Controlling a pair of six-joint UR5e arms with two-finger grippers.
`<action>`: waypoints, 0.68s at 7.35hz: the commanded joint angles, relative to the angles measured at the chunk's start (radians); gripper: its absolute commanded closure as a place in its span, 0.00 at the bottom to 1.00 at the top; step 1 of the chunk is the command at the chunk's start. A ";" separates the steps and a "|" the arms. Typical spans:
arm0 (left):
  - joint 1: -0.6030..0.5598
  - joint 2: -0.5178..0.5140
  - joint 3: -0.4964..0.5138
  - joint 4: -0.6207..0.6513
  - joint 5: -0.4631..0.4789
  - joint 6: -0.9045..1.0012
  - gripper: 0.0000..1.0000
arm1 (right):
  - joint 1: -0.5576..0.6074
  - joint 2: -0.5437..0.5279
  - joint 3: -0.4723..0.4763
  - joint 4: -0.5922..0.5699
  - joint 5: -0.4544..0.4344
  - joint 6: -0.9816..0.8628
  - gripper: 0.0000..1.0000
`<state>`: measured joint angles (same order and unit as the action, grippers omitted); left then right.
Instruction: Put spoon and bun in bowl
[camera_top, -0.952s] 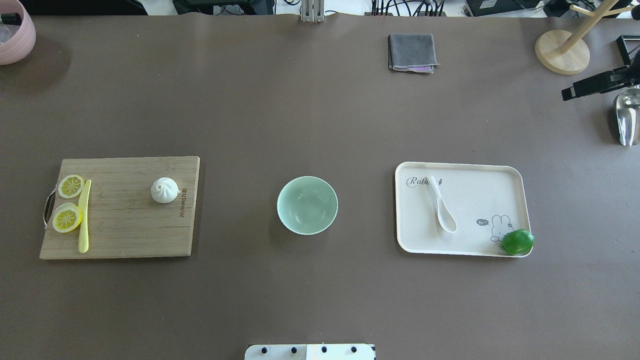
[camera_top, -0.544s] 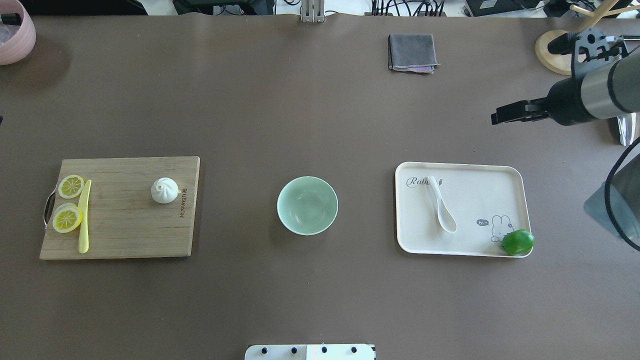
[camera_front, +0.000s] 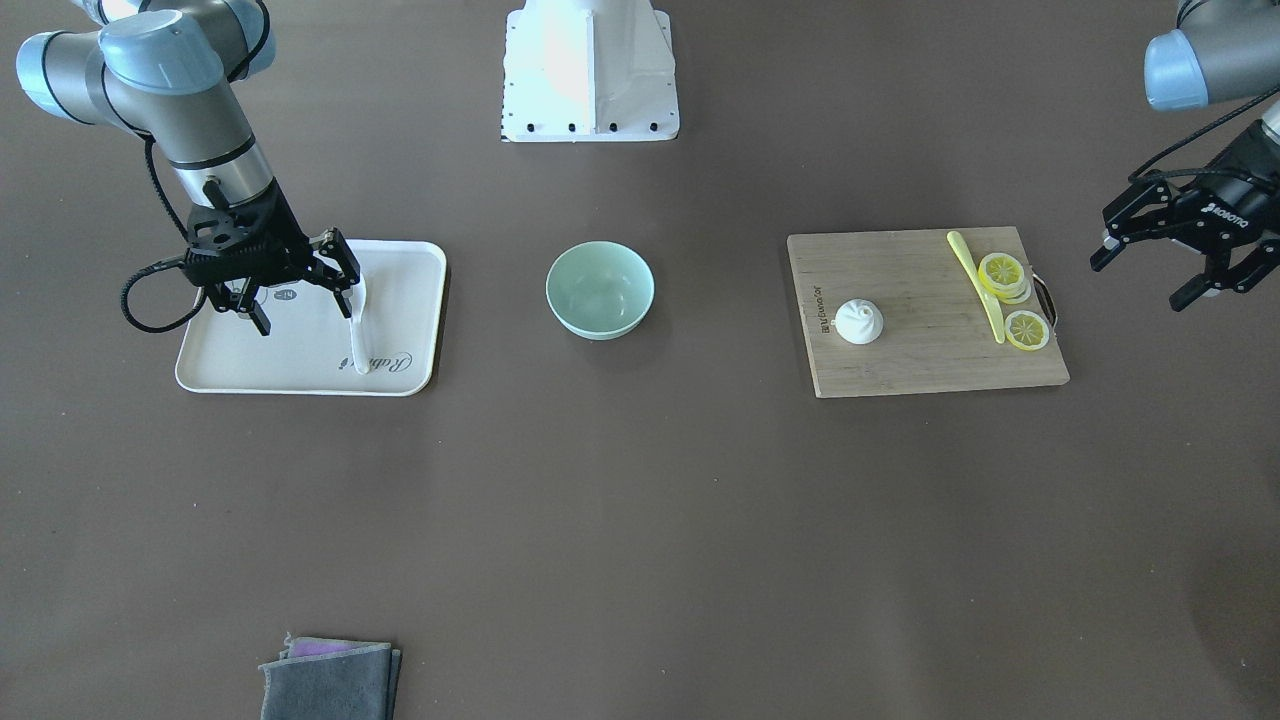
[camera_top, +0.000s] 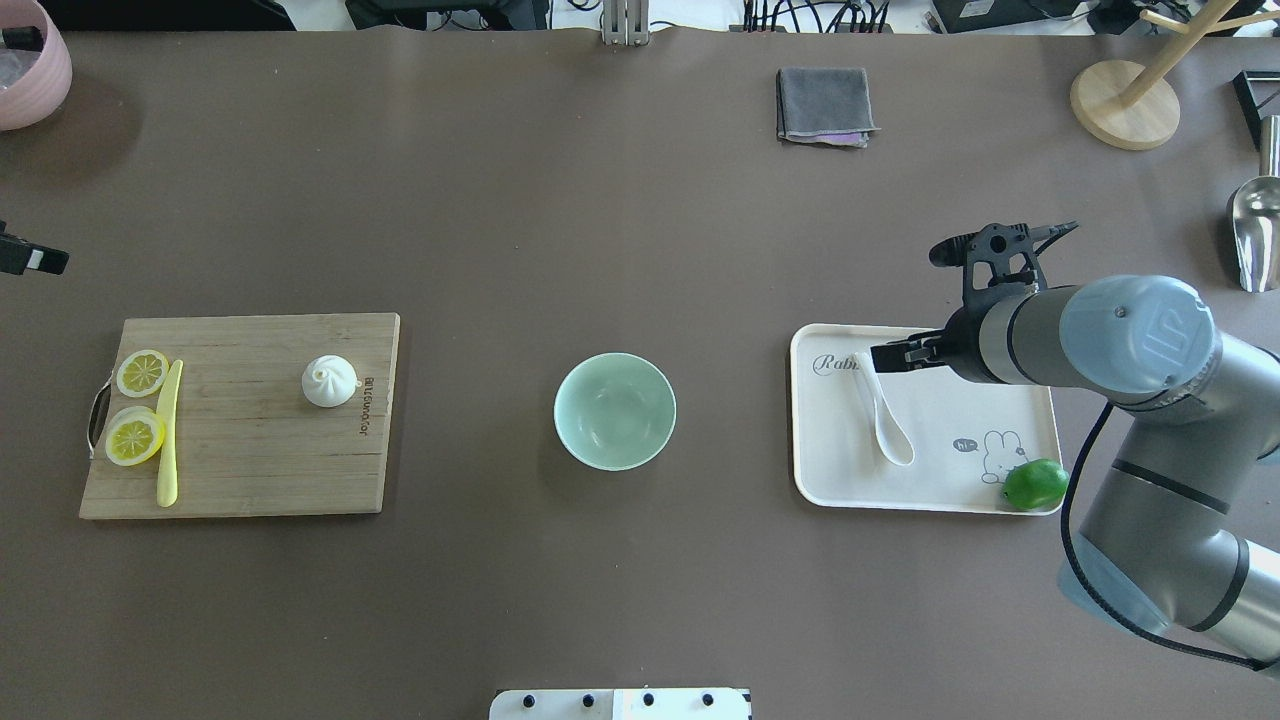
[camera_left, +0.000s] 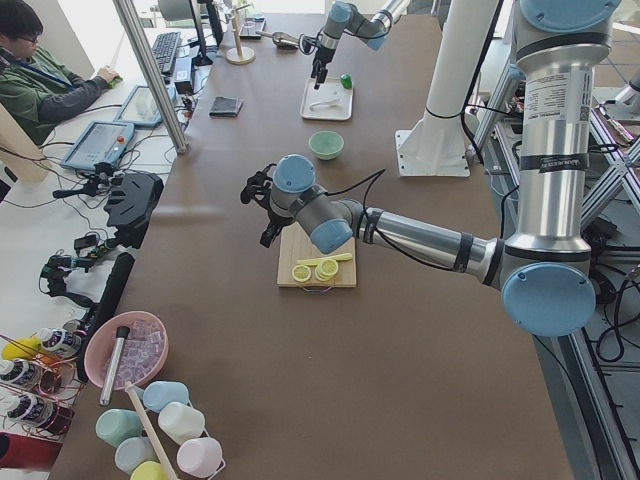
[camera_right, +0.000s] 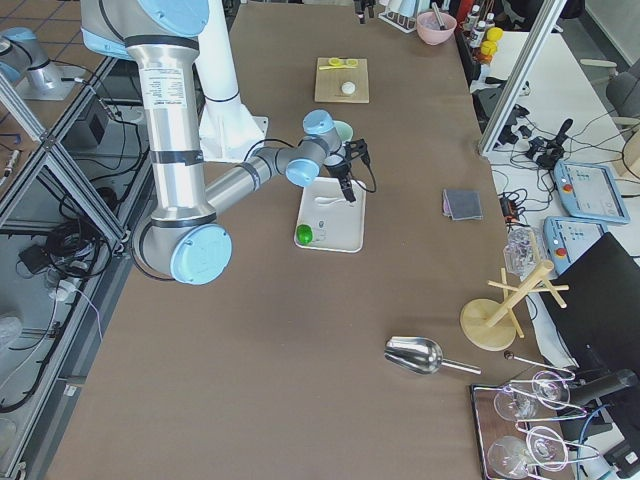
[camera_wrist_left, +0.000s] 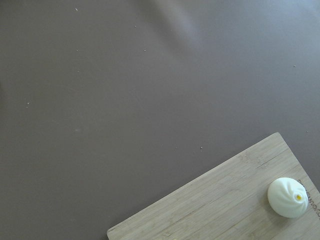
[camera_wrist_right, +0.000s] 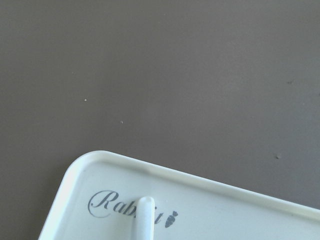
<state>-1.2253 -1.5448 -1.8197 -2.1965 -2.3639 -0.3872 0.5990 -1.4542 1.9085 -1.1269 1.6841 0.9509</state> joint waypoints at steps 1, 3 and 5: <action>0.003 0.000 0.002 0.000 0.002 -0.001 0.01 | -0.060 0.018 -0.052 0.005 -0.038 0.000 0.25; 0.003 0.002 0.002 -0.002 0.002 -0.001 0.01 | -0.085 0.025 -0.069 0.007 -0.050 -0.001 0.32; 0.003 0.002 0.003 -0.002 0.002 0.001 0.01 | -0.096 0.028 -0.080 0.009 -0.052 -0.001 0.41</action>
<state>-1.2226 -1.5434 -1.8173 -2.1982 -2.3623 -0.3871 0.5105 -1.4288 1.8371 -1.1193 1.6337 0.9496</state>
